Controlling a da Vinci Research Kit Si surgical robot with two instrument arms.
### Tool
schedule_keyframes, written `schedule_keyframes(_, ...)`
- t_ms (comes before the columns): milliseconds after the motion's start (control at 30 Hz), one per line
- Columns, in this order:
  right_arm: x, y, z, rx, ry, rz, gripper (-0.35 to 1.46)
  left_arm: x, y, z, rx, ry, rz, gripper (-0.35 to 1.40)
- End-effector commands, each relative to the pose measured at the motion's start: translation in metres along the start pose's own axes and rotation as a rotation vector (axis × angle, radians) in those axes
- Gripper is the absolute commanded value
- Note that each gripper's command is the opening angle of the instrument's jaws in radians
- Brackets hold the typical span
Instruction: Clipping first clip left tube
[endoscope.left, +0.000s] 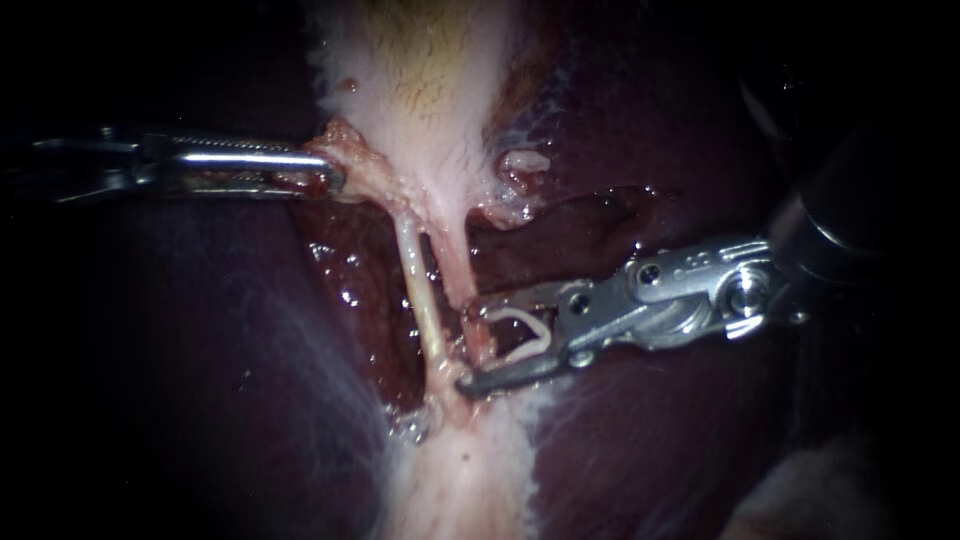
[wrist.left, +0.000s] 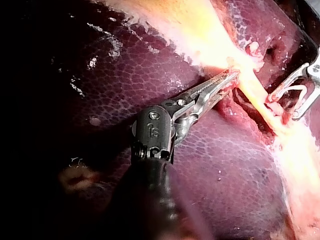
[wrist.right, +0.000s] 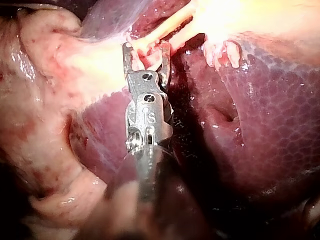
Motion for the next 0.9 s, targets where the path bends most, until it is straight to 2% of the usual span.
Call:
schedule_keyframes(33,-0.0001,0.0001,0.0001,-0.001,0.0,0.0,0.46,0.0,0.0,0.0,0.0,0.0,0.001,-0.35)
schedule_keyframes(400,-0.0009,0.0011,0.0017,-0.004,-0.003,-0.004,0.47,0.0001,0.0003,0.0,0.001,0.0,0.0,-0.35)
schedule_keyframes(633,-0.0018,0.0023,0.0026,-0.002,-0.005,-0.015,0.48,0.0002,0.0006,-0.0001,0.001,0.0,0.005,-0.35)
schedule_keyframes(900,-0.0018,0.0035,0.0038,0.023,0.003,-0.007,0.48,0.0003,0.0007,-0.0002,0.001,0.0,0.005,-0.35)
